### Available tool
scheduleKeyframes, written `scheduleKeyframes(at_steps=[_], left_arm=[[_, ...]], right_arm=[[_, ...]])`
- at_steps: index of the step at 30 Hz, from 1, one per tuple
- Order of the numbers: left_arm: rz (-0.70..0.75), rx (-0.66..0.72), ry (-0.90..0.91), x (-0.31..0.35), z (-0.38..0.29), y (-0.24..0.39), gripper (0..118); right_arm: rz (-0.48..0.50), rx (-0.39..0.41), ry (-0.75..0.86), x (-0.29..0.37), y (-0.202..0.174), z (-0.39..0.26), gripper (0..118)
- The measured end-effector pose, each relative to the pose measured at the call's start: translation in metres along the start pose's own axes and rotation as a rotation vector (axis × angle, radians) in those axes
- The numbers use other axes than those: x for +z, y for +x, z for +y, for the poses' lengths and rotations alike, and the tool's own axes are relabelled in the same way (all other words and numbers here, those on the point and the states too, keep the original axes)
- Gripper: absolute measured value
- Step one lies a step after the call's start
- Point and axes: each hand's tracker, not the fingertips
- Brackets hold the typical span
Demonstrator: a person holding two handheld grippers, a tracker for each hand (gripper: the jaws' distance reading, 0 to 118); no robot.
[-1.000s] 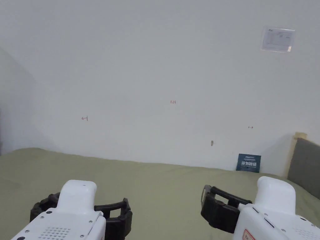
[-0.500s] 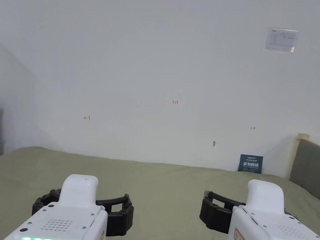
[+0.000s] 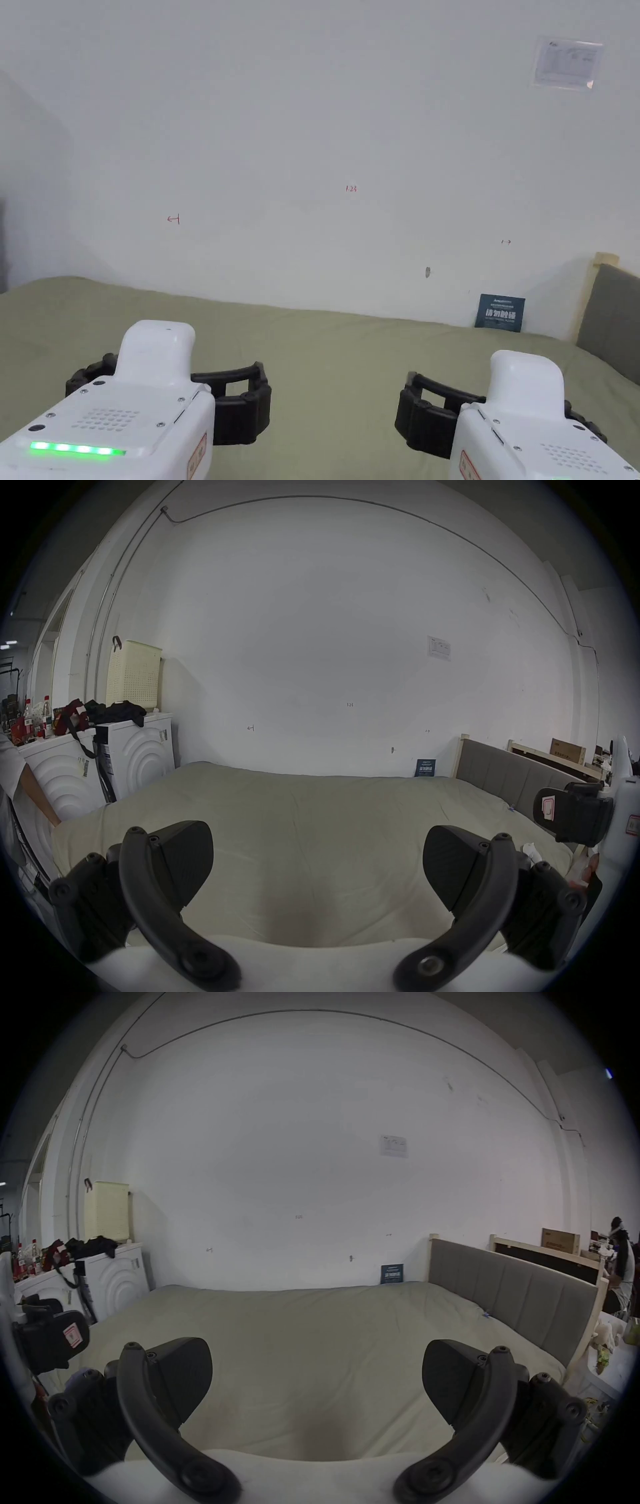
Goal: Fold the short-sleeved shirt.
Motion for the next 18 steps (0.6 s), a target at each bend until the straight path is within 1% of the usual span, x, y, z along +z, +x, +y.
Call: scheduleKeyframes(at_steps=[1,2,3,5,8,10,13,15,16,18], left_arm=[[0.000,-0.008,-0.003,-0.001,0.000,0.001,118],[0.001,-0.015,-0.007,-0.002,-0.001,0.002,118],[0.000,-0.019,-0.010,-0.003,-0.002,0.002,118],[0.001,-0.016,-0.012,-0.006,-0.004,0.002,118],[0.012,-0.021,-0.019,-0.012,-0.006,0.002,118],[0.035,-0.036,-0.018,-0.015,-0.008,0.002,118],[0.046,-0.043,-0.024,-0.019,-0.010,-0.001,118],[0.045,-0.038,-0.031,-0.019,-0.010,-0.004,118],[0.047,-0.037,-0.030,-0.019,-0.011,-0.005,118],[0.051,-0.038,-0.033,-0.019,-0.011,-0.006,118]], right_arm=[[0.049,-0.004,-0.020,-0.001,0.001,0.000,118],[0.083,-0.030,-0.031,-0.001,0.002,0.000,118],[0.095,-0.051,-0.050,-0.001,0.003,-0.001,118],[0.123,-0.069,-0.029,0.000,0.003,-0.003,118],[0.150,-0.054,0.007,-0.004,0.002,-0.013,118],[0.129,-0.033,0.026,-0.009,0.000,-0.020,118],[0.122,-0.040,0.079,-0.018,0.004,-0.033,118],[0.118,-0.034,0.062,-0.024,0.005,-0.036,118],[0.110,-0.021,0.035,-0.026,0.005,-0.036,118],[0.085,-0.010,0.031,-0.029,0.004,-0.038,118]])
